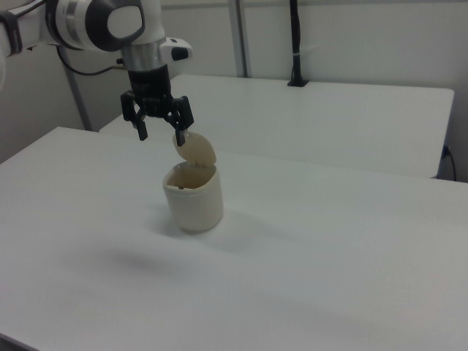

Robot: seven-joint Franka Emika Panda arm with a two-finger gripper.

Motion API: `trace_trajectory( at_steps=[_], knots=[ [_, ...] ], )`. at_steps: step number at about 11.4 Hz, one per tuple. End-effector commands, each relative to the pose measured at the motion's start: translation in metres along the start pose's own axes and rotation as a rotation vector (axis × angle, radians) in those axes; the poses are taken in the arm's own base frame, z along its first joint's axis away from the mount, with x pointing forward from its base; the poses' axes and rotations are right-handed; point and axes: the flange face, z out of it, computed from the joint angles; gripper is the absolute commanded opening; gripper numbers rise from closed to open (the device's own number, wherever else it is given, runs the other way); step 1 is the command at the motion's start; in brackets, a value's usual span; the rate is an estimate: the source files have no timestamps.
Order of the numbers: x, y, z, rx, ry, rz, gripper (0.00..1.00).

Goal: Open the trash bin
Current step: 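Lift the gripper up away from the bin as the lid pops open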

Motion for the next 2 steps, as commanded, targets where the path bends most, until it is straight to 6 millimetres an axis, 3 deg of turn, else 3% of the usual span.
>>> trace_trajectory(
  at_steps=[1,2],
  knots=[
    [-0.011,-0.0004,-0.004,-0.004,-0.012,0.053,1.0],
    [-0.0111,0.0003,-0.0048,-0.003,-0.01,0.059,1.0]
  ],
)
